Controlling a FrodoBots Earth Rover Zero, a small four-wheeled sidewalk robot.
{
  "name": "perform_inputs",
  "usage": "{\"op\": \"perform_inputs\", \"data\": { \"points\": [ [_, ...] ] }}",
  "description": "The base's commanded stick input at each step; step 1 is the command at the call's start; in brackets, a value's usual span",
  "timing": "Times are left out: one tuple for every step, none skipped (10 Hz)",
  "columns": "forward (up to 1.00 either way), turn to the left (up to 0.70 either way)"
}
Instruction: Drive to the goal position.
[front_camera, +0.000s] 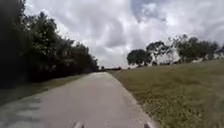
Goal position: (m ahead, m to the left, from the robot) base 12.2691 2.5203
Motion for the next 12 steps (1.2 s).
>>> {"op": "perform_inputs", "data": {
  "points": [
    [0.7,0.0],
    [0.7,0.0],
    [0.7,0.0],
    [0.7,0.0],
    [0.7,0.0],
    [0.7,0.06],
    [0.7,0.25],
    [0.7,0.23],
    [0.7,0.07],
    [0.7,0.0],
    [0.7,0.0],
    [0.7,0.0]
  ]
}}
